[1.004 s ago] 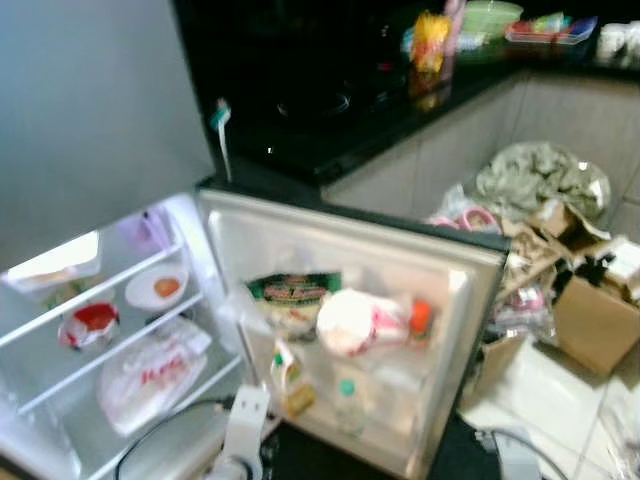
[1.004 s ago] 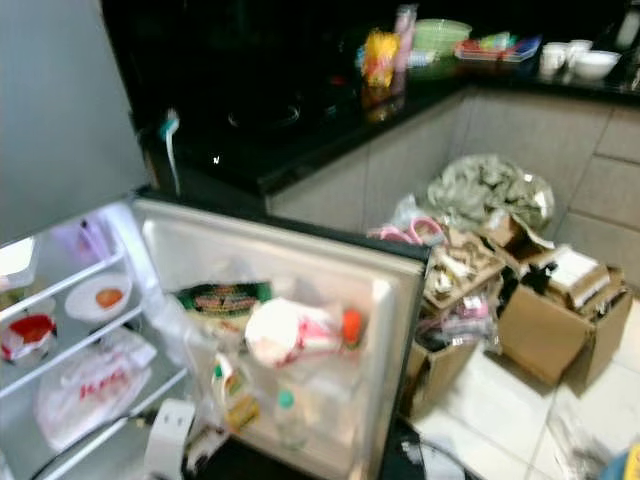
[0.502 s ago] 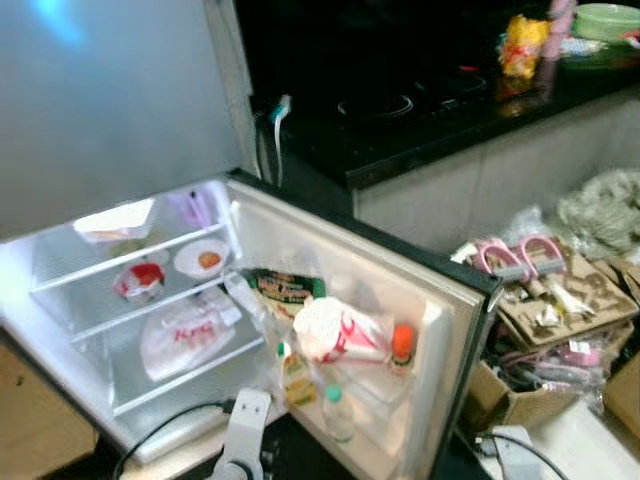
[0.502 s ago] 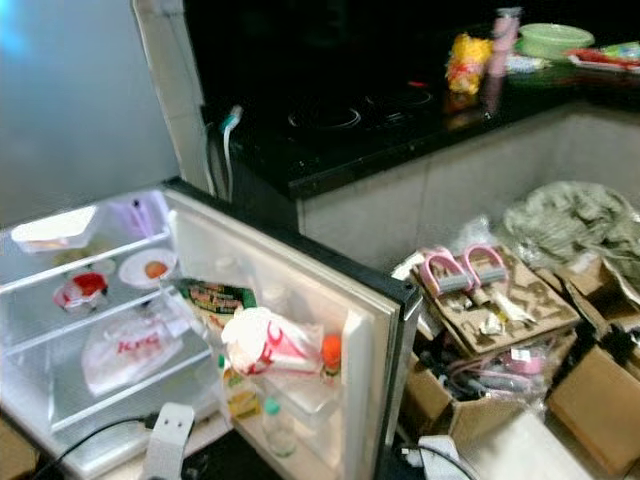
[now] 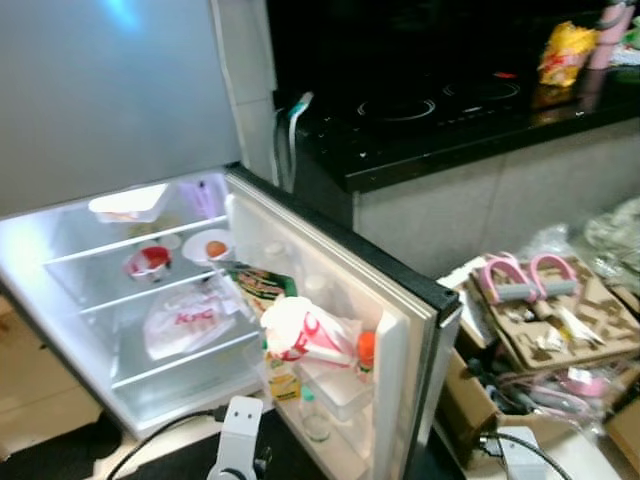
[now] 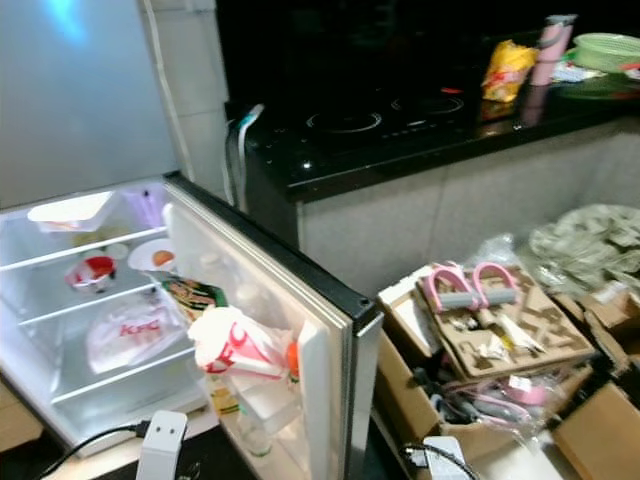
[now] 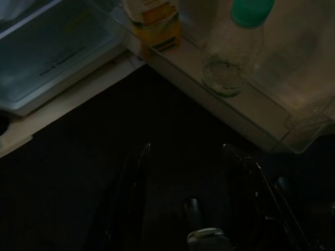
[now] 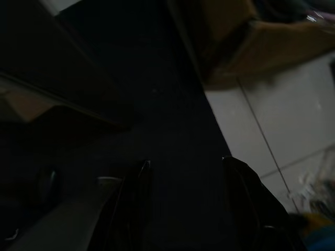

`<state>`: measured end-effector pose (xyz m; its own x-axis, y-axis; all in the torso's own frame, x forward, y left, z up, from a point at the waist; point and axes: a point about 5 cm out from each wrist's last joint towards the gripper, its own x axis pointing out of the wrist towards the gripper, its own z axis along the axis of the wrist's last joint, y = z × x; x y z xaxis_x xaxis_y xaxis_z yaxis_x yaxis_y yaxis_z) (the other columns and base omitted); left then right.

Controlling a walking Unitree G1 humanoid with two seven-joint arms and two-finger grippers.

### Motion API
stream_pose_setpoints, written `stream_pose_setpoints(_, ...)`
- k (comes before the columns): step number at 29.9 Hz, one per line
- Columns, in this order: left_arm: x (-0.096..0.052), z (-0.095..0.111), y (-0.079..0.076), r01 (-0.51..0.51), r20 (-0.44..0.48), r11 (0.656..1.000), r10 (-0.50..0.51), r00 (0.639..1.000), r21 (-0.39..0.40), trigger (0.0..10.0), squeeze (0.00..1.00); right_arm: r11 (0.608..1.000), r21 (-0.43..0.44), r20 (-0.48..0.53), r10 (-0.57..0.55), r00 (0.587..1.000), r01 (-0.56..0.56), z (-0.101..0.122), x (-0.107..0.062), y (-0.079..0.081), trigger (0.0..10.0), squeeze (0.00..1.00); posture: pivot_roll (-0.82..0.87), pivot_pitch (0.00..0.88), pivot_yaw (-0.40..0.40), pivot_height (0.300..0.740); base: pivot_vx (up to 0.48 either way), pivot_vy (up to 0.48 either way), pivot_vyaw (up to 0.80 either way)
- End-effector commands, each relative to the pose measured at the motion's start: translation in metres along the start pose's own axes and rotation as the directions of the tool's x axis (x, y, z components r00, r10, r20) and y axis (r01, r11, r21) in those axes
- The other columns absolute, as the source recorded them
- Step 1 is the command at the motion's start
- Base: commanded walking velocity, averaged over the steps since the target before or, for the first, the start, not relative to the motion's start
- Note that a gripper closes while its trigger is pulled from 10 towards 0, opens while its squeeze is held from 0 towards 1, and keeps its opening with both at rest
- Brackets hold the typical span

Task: Restocking fridge

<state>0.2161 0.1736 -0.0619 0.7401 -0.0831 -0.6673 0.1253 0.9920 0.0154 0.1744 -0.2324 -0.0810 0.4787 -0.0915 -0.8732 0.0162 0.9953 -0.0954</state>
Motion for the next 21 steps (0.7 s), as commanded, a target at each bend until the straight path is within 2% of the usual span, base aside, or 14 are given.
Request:
stream_pose_setpoints(1,-0.003,-0.005,0.008,-0.021,-0.016,1.0,0.021,1.0,-0.008,10.0,0.0,1.0,0.004,0.008,0.012,1.0,-0.012,0.001,0.001,0.005,10.0,0.0,-0.05,0.006,0.024,0.74,0.0,0.0,0.0)
stream_pose_setpoints(8,-0.007,-0.013,0.015,-0.045,-0.036,0.999,0.045,0.998,-0.012,10.0,0.0,1.0,-0.017,0.006,0.007,1.0,-0.007,0.0,0.0,0.004,10.0,0.0,-0.04,0.009,0.027,0.74,0.0,0.0,0.0)
stream_pose_setpoints(11,-0.013,-0.027,0.024,-0.077,-0.084,0.997,0.076,0.994,-0.01,10.0,0.0,0.996,0.034,0.061,-0.08,0.995,0.078,0.006,-0.002,-0.013,10.0,0.0,-0.04,0.014,0.027,0.74,0.0,0.0,0.0)
stream_pose_setpoints(12,-0.013,-0.027,0.024,-0.077,-0.084,0.997,0.076,0.994,-0.01,10.0,0.0,0.996,0.034,0.061,-0.08,0.995,0.078,0.006,-0.002,-0.013,10.0,0.0,-0.04,0.014,0.027,0.74,0.0,0.0,0.0)
stream_pose_setpoints(13,-0.014,-0.029,0.025,-0.081,-0.093,0.997,0.079,0.992,-0.009,10.0,0.0,0.993,0.056,0.083,-0.105,0.991,0.101,0.011,-0.002,-0.018,4.6,0.0,-0.04,0.014,0.027,0.74,0.0,0.0,0.0)
stream_pose_setpoints(15,-0.014,-0.029,0.025,-0.081,-0.093,0.997,0.079,0.992,-0.009,10.0,0.0,0.993,0.056,0.083,-0.105,0.991,0.101,0.011,-0.002,-0.018,4.6,0.0,-0.04,0.014,0.027,0.74,0.0,0.0,0.0)
stream_pose_setpoints(16,-0.015,-0.032,0.026,-0.085,-0.102,0.996,0.084,0.991,-0.008,10.0,0.0,0.991,0.054,0.125,-0.126,0.984,0.12,0.028,-0.003,-0.023,0.0,0.0,-0.04,0.013,0.027,0.74,0.0,0.0,0.0)
stream_pose_setpoints(17,-0.016,-0.035,0.026,-0.091,-0.113,0.996,0.09,0.99,-0.004,10.0,0.0,0.989,0.039,0.158,-0.149,0.976,0.145,0.044,-0.004,-0.028,10.0,0.0,-0.04,0.013,0.028,0.74,0.0,0.0,0.0)
stream_pose_setpoints(19,-0.019,-0.041,0.027,-0.1,-0.134,0.995,0.1,0.986,0.004,10.0,0.0,0.982,0.03,0.199,-0.187,0.962,0.184,0.066,-0.006,-0.034,10.0,0.0,-0.04,0.013,0.028,0.74,0.0,0.0,0.0)
stream_pose_setpoints(20,-0.021,-0.047,0.028,-0.109,-0.16,0.994,0.111,0.981,0.021,10.0,0.0,0.98,0.053,0.218,-0.198,0.956,0.191,0.077,-0.007,-0.034,10.0,0.0,-0.04,0.013,0.028,0.74,0.0,0.0,0.0)
stream_pose_setpoints(21,-0.021,-0.047,0.028,-0.109,-0.16,0.994,0.111,0.981,0.021,10.0,0.0,0.98,0.053,0.218,-0.198,0.956,0.191,0.077,-0.007,-0.034,10.0,0.0,-0.04,0.013,0.028,0.74,0.0,0.0,0.0)
